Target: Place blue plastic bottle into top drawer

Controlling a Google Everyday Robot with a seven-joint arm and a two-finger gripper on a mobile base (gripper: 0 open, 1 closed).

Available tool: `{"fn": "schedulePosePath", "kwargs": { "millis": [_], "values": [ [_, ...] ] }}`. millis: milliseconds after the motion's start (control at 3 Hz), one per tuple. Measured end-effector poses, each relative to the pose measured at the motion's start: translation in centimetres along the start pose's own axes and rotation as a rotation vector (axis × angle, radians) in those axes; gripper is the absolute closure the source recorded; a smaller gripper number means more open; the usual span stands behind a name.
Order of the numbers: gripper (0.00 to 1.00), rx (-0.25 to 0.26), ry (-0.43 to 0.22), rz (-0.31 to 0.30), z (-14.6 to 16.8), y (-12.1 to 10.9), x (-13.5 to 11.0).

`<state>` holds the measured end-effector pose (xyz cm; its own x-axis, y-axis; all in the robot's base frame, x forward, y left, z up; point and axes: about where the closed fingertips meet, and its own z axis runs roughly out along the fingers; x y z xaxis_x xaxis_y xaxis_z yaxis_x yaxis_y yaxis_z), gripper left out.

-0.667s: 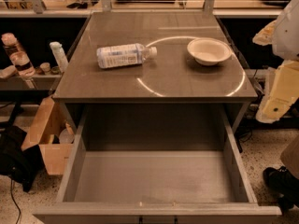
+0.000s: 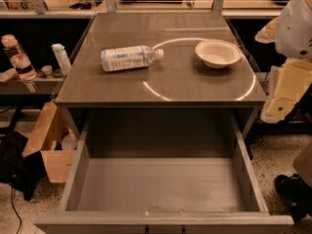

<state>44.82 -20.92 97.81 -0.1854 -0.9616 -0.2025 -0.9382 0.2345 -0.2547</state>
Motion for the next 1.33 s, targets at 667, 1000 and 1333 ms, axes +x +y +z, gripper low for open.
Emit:
{"fn": "schedulePosePath", "kwargs": {
  "millis": [667, 1000, 1333],
  "values": [
    [0.0, -0.02, -0.069, -0.108, 1.3, -2.7, -3.0],
    [0.0, -0.036, -0.128, -0.156, 2.0, -4.1, -4.8],
    [0.0, -0.052, -0.167, -0.197, 2.9, -5.4, -6.6]
  ]
}}
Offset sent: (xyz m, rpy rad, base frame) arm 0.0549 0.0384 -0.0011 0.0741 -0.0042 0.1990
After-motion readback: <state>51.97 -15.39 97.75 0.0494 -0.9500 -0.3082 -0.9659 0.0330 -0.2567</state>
